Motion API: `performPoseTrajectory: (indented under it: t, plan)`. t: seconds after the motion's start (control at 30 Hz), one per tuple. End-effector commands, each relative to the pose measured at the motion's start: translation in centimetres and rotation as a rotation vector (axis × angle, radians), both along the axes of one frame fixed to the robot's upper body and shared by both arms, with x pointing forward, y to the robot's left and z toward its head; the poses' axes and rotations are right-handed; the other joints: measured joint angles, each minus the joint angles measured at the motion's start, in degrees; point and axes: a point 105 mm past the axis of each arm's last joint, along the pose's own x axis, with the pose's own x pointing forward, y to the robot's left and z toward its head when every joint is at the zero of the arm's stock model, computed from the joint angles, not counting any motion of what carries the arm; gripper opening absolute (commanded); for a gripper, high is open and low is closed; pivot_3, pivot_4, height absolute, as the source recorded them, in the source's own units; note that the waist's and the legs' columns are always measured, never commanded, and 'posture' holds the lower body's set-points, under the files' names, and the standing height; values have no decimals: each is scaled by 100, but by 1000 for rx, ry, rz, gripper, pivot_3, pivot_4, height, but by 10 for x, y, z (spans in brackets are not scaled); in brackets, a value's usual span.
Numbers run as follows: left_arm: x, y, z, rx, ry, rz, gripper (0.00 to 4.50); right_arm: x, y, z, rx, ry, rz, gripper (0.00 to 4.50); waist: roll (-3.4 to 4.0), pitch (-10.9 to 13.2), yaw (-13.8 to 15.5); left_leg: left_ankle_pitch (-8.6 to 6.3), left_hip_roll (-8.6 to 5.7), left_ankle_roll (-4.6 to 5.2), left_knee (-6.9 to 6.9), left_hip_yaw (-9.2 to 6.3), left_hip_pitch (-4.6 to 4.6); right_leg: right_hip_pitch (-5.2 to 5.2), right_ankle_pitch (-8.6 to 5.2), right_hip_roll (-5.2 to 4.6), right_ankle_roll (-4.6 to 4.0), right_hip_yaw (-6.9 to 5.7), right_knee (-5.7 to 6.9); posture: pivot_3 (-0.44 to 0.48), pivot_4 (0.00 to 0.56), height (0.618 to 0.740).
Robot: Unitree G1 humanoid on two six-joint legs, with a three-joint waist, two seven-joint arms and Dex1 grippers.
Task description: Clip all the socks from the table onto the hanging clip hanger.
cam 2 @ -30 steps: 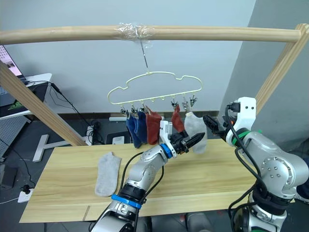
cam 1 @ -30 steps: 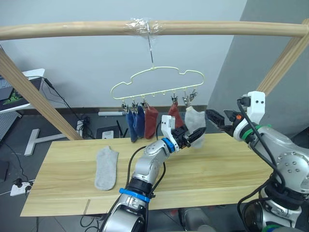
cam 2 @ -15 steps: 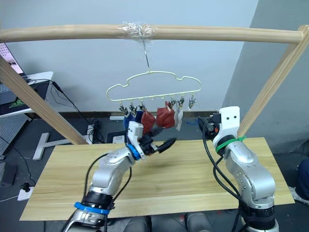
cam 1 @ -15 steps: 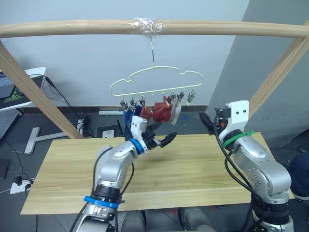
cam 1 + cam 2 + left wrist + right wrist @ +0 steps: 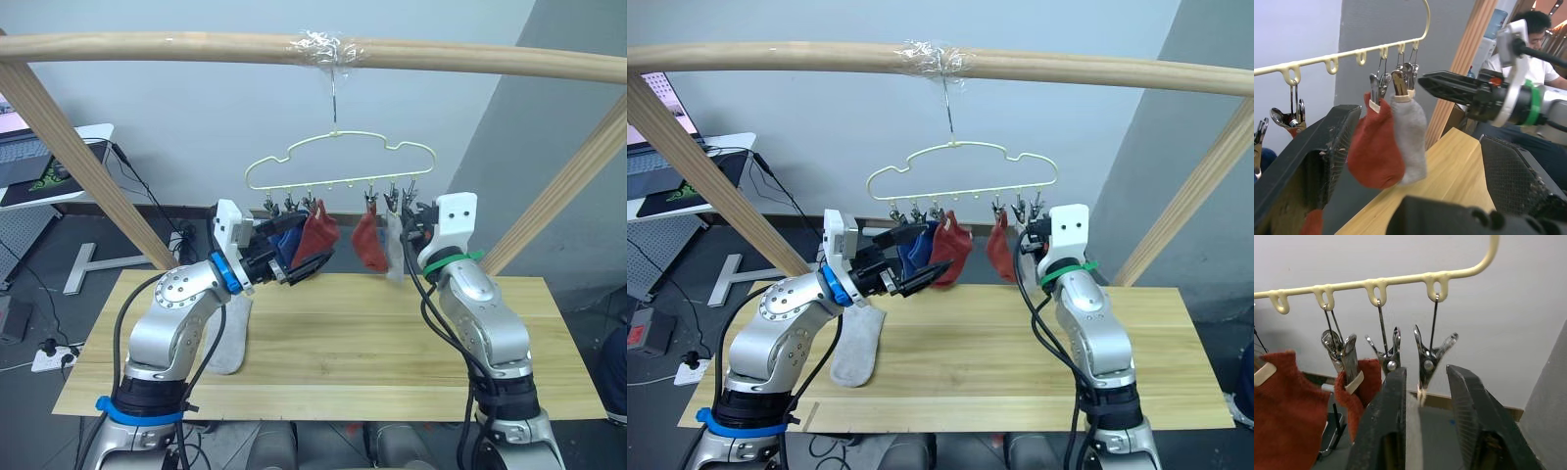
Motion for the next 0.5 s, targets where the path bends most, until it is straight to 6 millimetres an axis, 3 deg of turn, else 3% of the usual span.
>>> performPoseTrajectory:
  t: [0.03, 0.2, 0.5]
  plan:
    - [-2, -2, 19, -22, -66, 5, 4500, 6, -8, 13, 35, -52, -52, 1227, 0, 1, 8, 0, 0, 0, -1, -1, 0, 0, 1, 0, -2, -1, 0, 142, 157, 740]
    - [-2, -5, 29, -36, -80, 6, 4500, 14, -11, 15, 53, -52, -69, 1227, 1, 4, 56, 0, 0, 0, -1, 0, -2, -2, 13, 0, -22, -1, -1, 142, 157, 740]
    - [-2, 3, 27, -13, -79, 18, 4500, 19, 6, 20, 81, -56, -16, 1227, 5, 8, 87, 0, 1, 0, -2, 0, -2, -3, 13, 0, -23, -1, 0, 173, 158, 740]
